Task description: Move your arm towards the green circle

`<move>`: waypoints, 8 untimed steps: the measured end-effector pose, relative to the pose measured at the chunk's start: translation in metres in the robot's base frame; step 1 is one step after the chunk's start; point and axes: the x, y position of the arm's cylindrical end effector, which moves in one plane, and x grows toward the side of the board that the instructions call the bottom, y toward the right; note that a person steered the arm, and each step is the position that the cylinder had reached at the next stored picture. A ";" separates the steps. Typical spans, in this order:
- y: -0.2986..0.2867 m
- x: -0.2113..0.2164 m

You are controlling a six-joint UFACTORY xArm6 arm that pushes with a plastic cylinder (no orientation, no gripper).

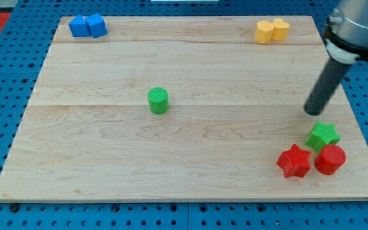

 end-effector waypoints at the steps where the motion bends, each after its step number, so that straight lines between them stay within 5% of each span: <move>1: -0.081 -0.003; 3: -0.232 0.054; 5: -0.340 -0.016; 8: -0.129 -0.020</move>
